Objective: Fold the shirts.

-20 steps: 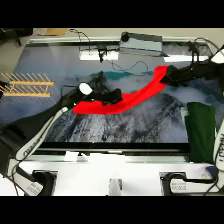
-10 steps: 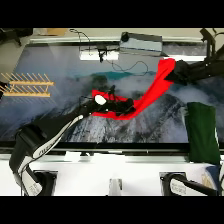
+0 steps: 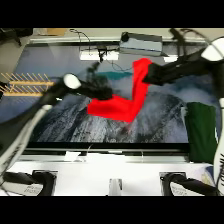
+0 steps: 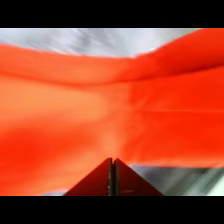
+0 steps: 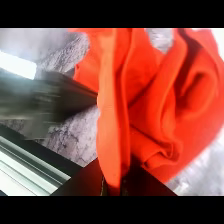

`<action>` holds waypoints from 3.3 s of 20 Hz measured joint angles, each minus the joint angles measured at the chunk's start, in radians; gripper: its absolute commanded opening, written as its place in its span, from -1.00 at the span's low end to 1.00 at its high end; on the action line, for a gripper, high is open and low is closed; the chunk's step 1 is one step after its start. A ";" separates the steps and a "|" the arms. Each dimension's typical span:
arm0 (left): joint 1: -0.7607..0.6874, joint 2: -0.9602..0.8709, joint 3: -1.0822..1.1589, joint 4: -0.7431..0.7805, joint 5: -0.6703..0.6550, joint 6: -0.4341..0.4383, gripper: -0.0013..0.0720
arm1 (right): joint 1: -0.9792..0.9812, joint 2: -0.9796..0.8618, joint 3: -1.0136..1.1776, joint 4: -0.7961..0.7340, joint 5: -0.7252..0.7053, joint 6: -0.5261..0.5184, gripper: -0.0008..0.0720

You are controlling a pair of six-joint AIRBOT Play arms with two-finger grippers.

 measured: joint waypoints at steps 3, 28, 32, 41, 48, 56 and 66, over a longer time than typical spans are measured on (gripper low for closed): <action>0.101 0.193 0.000 0.166 -0.046 -0.032 -0.88 | 0.116 -0.076 0.000 -0.012 -0.079 0.023 -0.91; 0.252 0.506 -0.002 0.307 -0.242 -0.057 -0.87 | -0.010 -0.202 -0.303 -0.101 -0.080 0.096 0.79; 0.252 0.506 -0.002 0.308 -0.243 -0.056 -0.88 | -0.049 -0.236 -0.406 -0.003 -0.231 0.102 0.78; 0.252 0.504 -0.002 0.308 -0.245 -0.056 -0.87 | -0.052 -0.336 -0.434 0.206 -0.355 0.045 -0.91; 0.252 0.493 -0.002 0.309 -0.246 -0.055 -0.87 | -0.186 -0.243 -0.204 0.178 -0.280 0.000 -0.91; 0.246 0.493 -0.002 0.283 -0.247 -0.056 -0.87 | -0.664 -0.042 -0.077 0.017 -0.039 0.084 -0.91; 0.235 0.493 -0.002 0.272 -0.246 -0.056 -0.87 | -0.988 0.087 -0.067 -0.114 0.127 0.187 -0.91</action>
